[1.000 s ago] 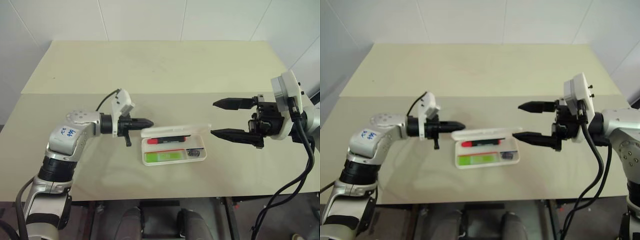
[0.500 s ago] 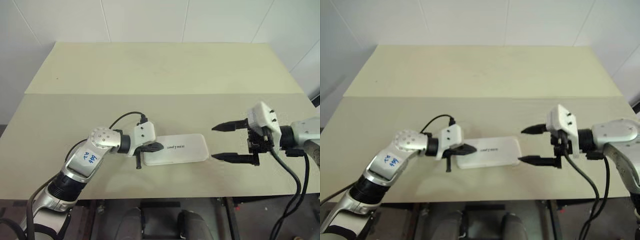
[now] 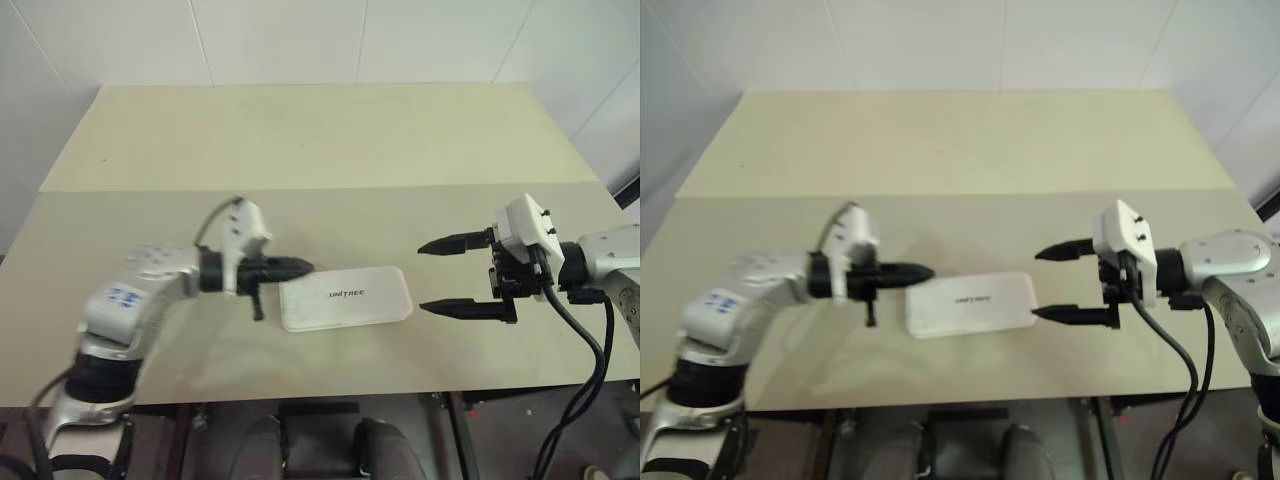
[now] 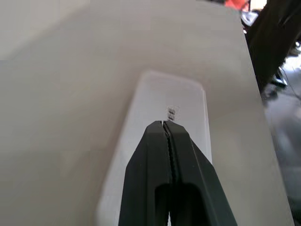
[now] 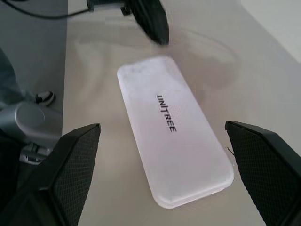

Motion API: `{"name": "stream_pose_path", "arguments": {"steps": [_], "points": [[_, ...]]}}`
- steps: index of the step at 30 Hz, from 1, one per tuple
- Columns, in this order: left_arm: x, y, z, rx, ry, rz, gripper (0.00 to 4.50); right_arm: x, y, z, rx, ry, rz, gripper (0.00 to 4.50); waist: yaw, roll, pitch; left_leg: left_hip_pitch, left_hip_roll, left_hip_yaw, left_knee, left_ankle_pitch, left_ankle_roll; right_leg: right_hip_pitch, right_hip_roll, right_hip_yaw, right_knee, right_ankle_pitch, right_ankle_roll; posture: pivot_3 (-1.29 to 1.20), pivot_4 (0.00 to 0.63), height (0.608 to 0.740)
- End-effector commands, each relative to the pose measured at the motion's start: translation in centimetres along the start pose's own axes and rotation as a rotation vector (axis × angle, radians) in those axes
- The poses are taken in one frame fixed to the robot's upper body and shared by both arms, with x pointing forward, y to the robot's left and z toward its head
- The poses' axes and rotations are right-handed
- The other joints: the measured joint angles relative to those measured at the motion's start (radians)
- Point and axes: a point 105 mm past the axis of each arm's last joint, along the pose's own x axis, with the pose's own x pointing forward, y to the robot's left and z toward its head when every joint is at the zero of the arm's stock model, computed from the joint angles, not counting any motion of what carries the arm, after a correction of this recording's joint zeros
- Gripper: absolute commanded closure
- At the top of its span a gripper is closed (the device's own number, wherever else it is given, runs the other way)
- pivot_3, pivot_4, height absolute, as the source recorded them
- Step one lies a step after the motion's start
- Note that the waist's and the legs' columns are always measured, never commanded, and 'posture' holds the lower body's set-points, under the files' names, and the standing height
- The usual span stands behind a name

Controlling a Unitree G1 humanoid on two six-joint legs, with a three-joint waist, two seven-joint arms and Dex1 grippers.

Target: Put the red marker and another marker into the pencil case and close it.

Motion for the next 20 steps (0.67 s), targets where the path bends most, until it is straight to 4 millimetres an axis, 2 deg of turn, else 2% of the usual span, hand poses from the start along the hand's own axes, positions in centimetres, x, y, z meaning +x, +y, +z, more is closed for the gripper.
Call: {"name": "stream_pose_path", "arguments": {"steps": [1, 4, 7, 10, 13, 18, 20], "points": [[-3.9, 0.9, 0.5, 0.027, 0.027, 0.110, 4.47, -1.9, -2.0, -1.1, 0.029, -0.006, -0.094, 0.00, -0.005, 0.000, 0.000, 0.000, 0.000, 0.000, 0.000, 0.000, 0.000, 0.000, 0.000, 0.000, -0.001, 0.000, 0.000, 0.00, 0.150, 0.740], [-7.8, 1.9, -0.5, 0.001, 0.093, 0.220, 4.47, -3.1, -3.0, -2.9, 0.071, 0.028, -0.131, 0.00, -0.007, 0.000, 0.000, 0.000, -0.001, 0.001, -0.001, 0.000, 0.000, 0.000, -0.001, 0.000, -0.001, 0.000, 0.000, 0.00, 0.150, 0.740], [-11.1, 1.7, -1.3, -0.042, 0.131, 0.268, 3.85, -3.5, -3.8, -4.4, 0.090, 0.070, -0.147, 0.00, -0.010, 0.000, 0.000, 0.000, 0.000, 0.001, -0.002, 0.000, 0.000, -0.001, 0.000, 0.000, -0.001, 0.000, 0.000, 0.00, 0.150, 0.740], [-13.3, 1.1, -1.7, -0.062, 0.153, 0.294, 2.84, -3.7, -4.5, -4.8, 0.090, 0.077, -0.160, 0.00, -0.012, 0.000, 0.000, 0.000, 0.000, 0.002, -0.002, 0.000, 0.000, -0.002, 0.000, 0.000, -0.001, 0.000, 0.000, 0.00, 0.150, 0.740], [-14.6, 0.6, -2.3, -0.082, 0.160, 0.315, 1.87, -4.2, -5.2, -5.1, 0.100, 0.073, -0.184, 0.00, -0.014, 0.001, 0.000, 0.000, 0.000, 0.002, -0.002, -0.001, -0.001, -0.002, -0.001, 0.000, -0.001, 0.000, -0.001, 0.00, 0.150, 0.740], [-16.3, -1.8, -3.3, -0.152, 0.147, 0.303, 0.11, -5.4, -6.0, -6.1, 0.135, 0.071, -0.214, 0.00, -0.017, 0.001, 0.001, 0.000, 0.001, 0.002, -0.003, -0.002, -0.001, -0.002, -0.001, 0.000, -0.003, -0.001, -0.001, 0.00, 0.150, 0.740], [-16.8, -2.4, -3.8, -0.178, 0.154, 0.307, 0.02, -5.6, -6.3, -6.7, 0.126, 0.114, -0.220, 0.00, -0.018, 0.001, 0.001, 0.000, 0.001, 0.003, -0.003, -0.002, -0.001, -0.002, -0.001, 0.000, -0.003, -0.001, -0.001, 0.00, 0.150, 0.740]]}}
